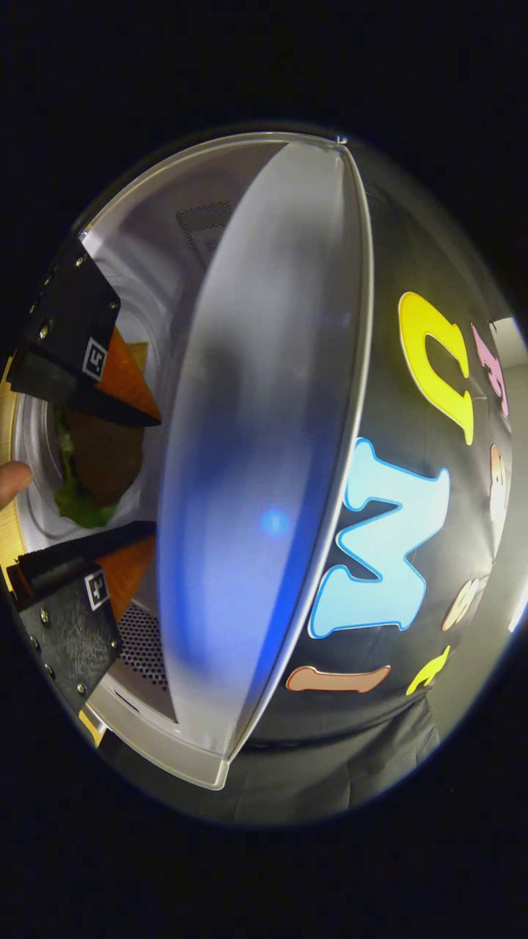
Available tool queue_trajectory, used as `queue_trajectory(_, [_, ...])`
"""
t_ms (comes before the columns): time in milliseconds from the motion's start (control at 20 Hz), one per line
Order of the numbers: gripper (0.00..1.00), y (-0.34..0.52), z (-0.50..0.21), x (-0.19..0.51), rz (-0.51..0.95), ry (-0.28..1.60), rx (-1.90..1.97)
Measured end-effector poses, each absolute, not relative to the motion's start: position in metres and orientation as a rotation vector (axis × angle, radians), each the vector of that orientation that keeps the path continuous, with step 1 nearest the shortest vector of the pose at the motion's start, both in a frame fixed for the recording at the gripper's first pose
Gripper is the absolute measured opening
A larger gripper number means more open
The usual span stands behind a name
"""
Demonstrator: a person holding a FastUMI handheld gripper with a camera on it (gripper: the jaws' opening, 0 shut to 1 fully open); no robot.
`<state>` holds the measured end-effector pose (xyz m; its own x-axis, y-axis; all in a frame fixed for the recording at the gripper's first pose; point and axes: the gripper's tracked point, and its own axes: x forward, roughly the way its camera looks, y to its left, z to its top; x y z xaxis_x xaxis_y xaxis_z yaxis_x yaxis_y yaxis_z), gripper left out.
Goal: Open the microwave, put the food inside, and close the microwave door.
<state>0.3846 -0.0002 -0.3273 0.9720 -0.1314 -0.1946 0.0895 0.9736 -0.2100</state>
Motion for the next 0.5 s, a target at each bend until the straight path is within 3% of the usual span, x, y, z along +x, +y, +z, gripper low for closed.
queue_trajectory(200, [0.77,0.027,-0.325,0.347,0.035,0.263,-0.131])
queue_trajectory(500, [0.77,0.055,-0.265,0.254,0.171,0.172,-0.12])
